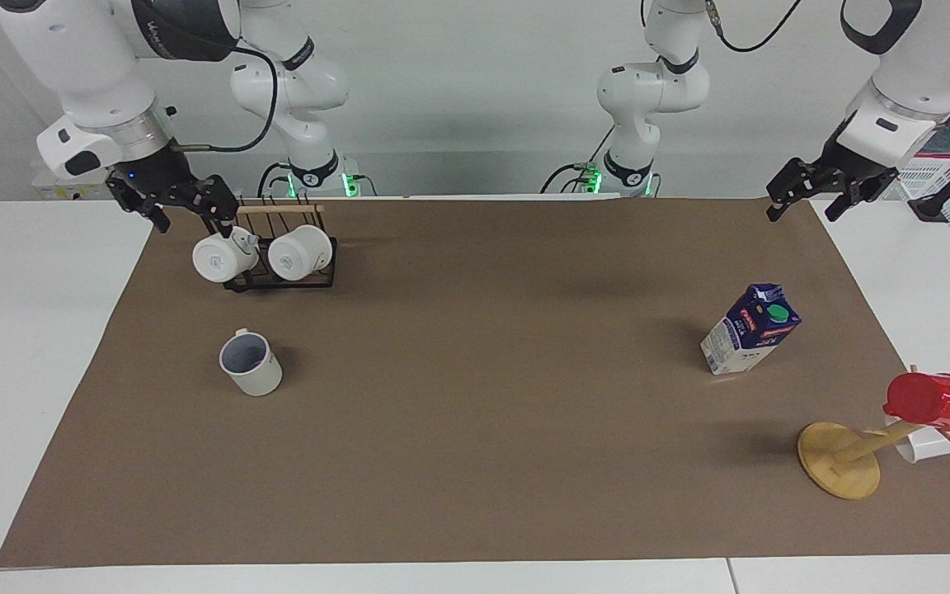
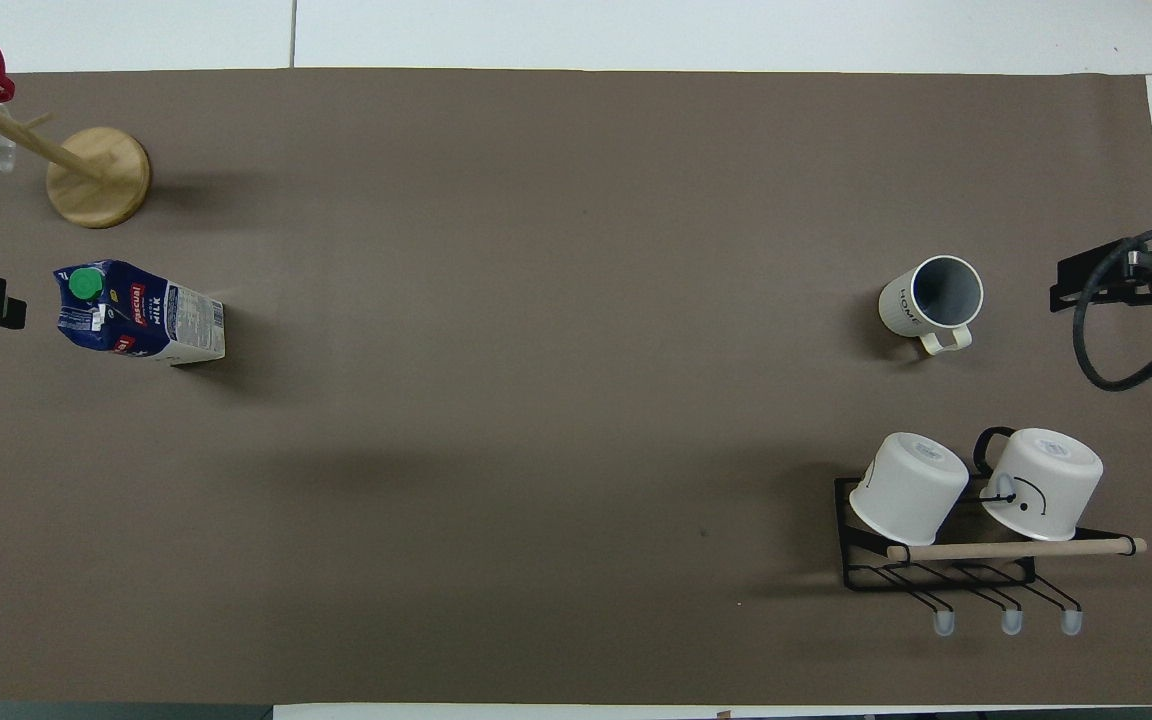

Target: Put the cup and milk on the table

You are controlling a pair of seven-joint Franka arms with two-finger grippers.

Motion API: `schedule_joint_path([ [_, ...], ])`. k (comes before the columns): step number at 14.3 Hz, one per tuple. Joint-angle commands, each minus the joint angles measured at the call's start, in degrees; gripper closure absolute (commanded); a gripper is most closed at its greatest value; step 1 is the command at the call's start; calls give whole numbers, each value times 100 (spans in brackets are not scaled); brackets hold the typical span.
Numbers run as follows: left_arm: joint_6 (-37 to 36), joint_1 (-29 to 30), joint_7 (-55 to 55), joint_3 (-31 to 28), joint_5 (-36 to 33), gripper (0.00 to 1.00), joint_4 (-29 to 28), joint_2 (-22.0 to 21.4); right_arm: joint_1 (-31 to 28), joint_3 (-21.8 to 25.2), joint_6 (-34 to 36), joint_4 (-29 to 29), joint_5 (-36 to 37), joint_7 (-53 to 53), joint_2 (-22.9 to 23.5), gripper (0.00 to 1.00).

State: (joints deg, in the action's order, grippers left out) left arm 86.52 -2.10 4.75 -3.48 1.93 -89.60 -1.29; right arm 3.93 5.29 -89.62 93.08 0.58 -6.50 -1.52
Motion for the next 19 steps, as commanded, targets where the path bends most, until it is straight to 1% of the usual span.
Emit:
schedule_joint_path([
  [1,-39,-80,70,-47,-132,0,-14,-47,-67,-19,23,9,-76,-79,-32,0],
  [4,-13,-88,70,-38,-123,0,-22,-47,-59,-19,6,18,-6,-70,-32,0],
  [6,5,-80,96,-30,-123,0,-14,-47,-59,-10,-336,44,12,-53,-6,0],
  [10,5,-80,105,-12,-123,0,-22,-56,-76,-19,-661,132,12,43,64,0],
  [12,22,-80,97,-12,-123,0,-22,-56,-137,-1,-776,1,4,682,362,0],
  [13,31,-80,114,-12,-123,0,-31,-73,-233,-10,-820,-157,-5,1286,590,0],
  [14,31,-80,105,-12,-123,0,-31,-73,-243,-1,-960,-228,-5,1657,783,0],
  [16,14,-80,105,-12,-123,0,-31,-82,-226,-10,-1608,-133,-58,1801,1056,0],
  [18,31,-80,114,-12,-123,0,-31,-73,-226,-36,-2320,148,-137,2011,1294,0],
  [19,31,-80,105,-12,-123,0,-23,-73,-234,-36,-2524,202,-198,2282,1425,0],
])
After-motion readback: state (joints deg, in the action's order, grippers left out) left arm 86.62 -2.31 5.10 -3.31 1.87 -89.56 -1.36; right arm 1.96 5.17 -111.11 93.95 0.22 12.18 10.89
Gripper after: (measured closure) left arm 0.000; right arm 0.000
